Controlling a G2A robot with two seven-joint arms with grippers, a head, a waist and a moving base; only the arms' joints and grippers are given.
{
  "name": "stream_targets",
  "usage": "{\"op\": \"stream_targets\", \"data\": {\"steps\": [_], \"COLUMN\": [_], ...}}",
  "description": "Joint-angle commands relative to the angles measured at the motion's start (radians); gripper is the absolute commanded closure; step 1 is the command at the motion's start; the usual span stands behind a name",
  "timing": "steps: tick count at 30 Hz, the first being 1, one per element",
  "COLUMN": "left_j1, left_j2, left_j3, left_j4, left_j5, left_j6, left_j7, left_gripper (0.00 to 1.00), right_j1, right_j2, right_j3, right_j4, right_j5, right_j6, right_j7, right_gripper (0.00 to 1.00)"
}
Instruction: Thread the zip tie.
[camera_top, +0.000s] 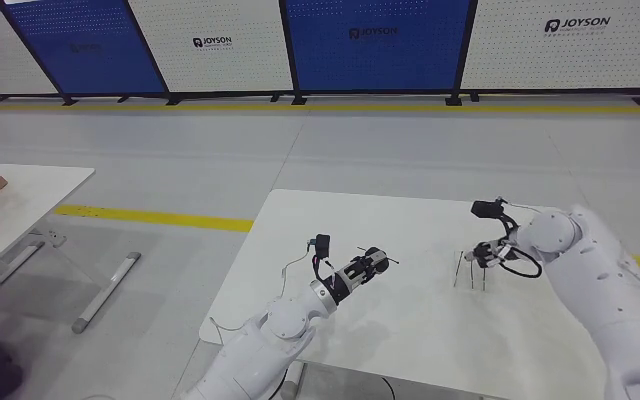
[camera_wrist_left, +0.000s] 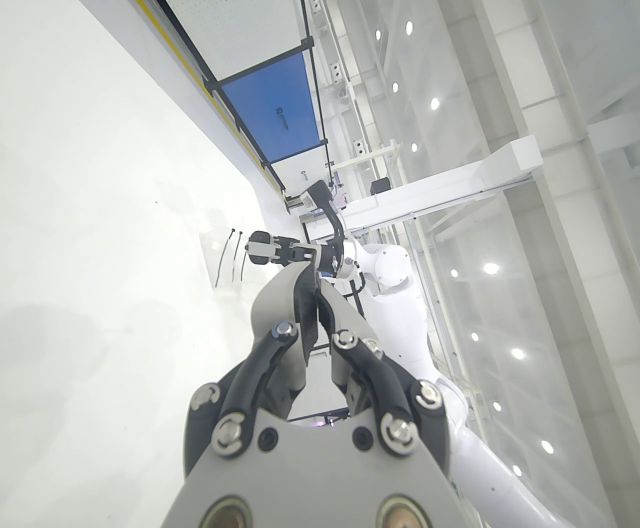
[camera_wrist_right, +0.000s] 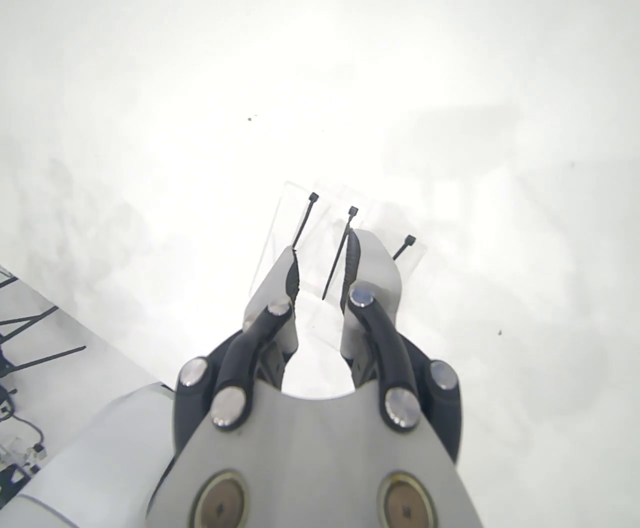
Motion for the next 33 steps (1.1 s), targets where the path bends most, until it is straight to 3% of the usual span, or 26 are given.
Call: {"op": "stream_targets", "data": {"steps": [1,3,8,9,10,11,24,29,33], "left_j1": [0.000,0.000,0.000,0.000,0.000,0.000,0.000,0.000,0.000], "left_j2": [0.000,0.000,0.000,0.000,0.000,0.000,0.000,0.000,0.000], "left_j3": [0.000,0.000,0.000,0.000,0.000,0.000,0.000,0.000,0.000], "left_j4": [0.000,0.000,0.000,0.000,0.000,0.000,0.000,0.000,0.000], "left_j5": [0.000,0.000,0.000,0.000,0.000,0.000,0.000,0.000,0.000], "left_j6": [0.000,0.000,0.000,0.000,0.000,0.000,0.000,0.000,0.000], "left_j7": [0.000,0.000,0.000,0.000,0.000,0.000,0.000,0.000,0.000], "left_gripper": [1.00,1.00,1.00,1.00,1.00,1.00,1.00,1.00,1.00], "right_j1": [-0.074,-0.165,-0.488,-0.534,-0.567,-0.590,-0.592,-0.606,-0.598], "right_j2": [0.041,0.081,0.183,0.196,0.208,0.220,0.222,0.230,0.243], "right_j3": [0.068,0.141,0.375,0.405,0.427,0.448,0.452,0.463,0.408], "right_j4": [-0.116,-0.244,-0.695,-0.756,-0.801,-0.832,-0.834,-0.868,-0.858], "right_j5": [-0.009,-0.019,-0.032,-0.031,-0.031,-0.022,-0.021,0.153,0.160], "right_j6": [-0.031,-0.047,-0.047,-0.047,-0.047,-0.047,-0.047,-0.047,-0.047], "right_j7": [-0.030,-0.058,-0.078,-0.063,-0.034,0.009,0.021,-0.025,-0.062], "right_gripper": [0.73,0.64,0.53,0.45,0.08,0.00,0.00,0.00,0.00]}}
